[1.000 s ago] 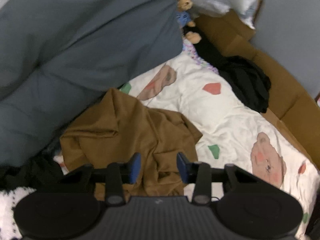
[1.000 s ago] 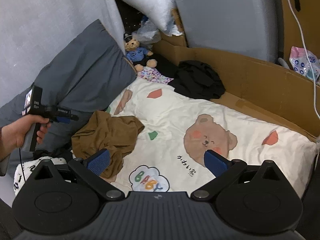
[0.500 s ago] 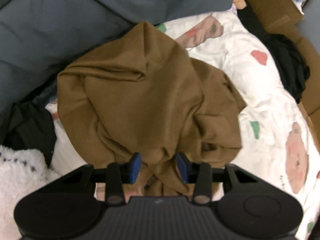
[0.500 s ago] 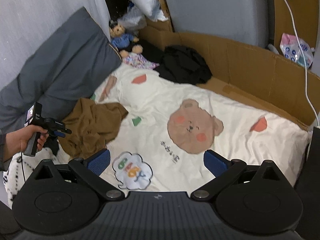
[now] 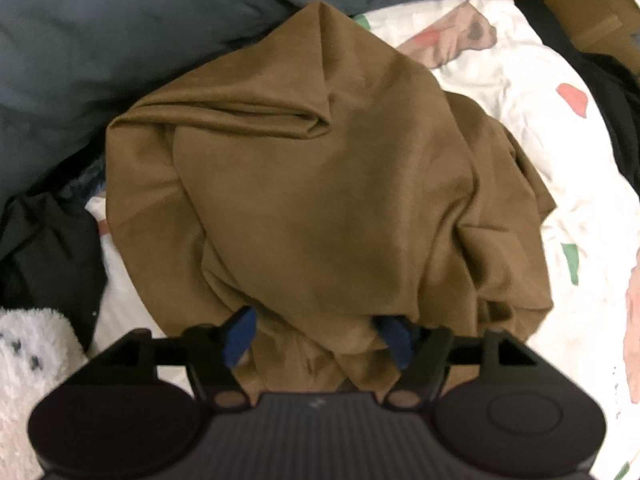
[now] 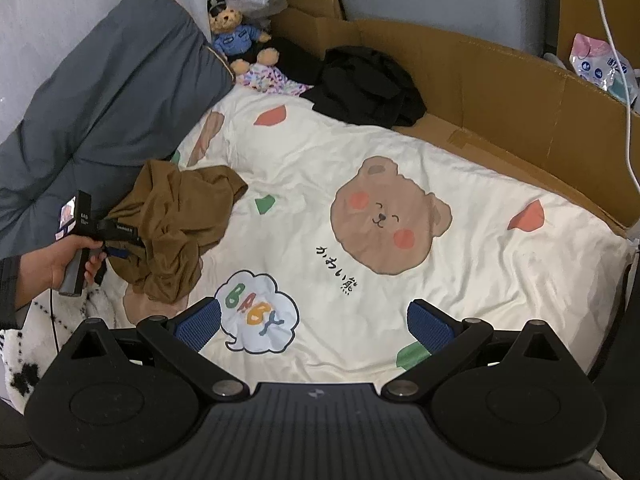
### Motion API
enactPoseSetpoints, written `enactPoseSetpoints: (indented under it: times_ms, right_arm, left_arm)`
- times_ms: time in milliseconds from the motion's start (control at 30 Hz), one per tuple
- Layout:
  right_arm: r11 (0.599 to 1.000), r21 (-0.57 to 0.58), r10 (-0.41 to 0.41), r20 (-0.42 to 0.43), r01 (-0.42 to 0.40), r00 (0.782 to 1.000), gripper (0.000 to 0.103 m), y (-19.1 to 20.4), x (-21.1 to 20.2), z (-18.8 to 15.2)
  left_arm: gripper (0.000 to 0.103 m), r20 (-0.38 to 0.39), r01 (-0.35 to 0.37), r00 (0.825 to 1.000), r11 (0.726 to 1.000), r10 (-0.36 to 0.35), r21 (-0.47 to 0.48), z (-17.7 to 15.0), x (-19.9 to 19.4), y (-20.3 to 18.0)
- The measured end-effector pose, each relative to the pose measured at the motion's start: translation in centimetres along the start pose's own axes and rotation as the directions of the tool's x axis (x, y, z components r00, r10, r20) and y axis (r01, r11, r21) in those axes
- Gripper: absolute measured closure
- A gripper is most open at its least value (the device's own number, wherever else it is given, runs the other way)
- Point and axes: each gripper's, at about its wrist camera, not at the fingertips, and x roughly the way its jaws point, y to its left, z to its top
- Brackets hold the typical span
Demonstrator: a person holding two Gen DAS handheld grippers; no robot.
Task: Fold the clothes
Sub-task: 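Lower the left gripper onto the brown garment and close on its edge, then lift the brown garment with the left gripper, letting it hang open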
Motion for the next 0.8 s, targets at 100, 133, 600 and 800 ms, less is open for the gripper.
enactPoseSetpoints:
  times_ms: [100,133,600,800]
  right_arm:
    - [1.0,-0.004,0.003,-0.009,-0.003,1.0,0.001,0.1,0.3,0.0]
    - [1.0,-0.006,0.002,-0.011,-0.003,1.0,0.001,0.1,0.4,0.1]
    - [0.999,-0.054,0.008,0.048,-0.006,0.999,0.001,1.0,-2.2,0.5]
    - [0.997,-0.074,0.004,0.078,0.002,0.997,0.001,1.5,-3.7,0.3]
  left_arm:
    - [0.095,0.044,0.059,0.997,0.998,-0.057,-0.031,0.3,-1.2,0.0]
    - [0.095,0.061,0.079,0.995,0.996,-0.076,-0.042,0.5,-1.8,0.0]
    - [0.096,0.169,0.255,0.949,0.963,-0.266,0.083,2.1,-11.5,-5.7]
    - [0.096,0.195,0.383,0.893,0.912,-0.406,0.145,1.6,-16.3,-9.4]
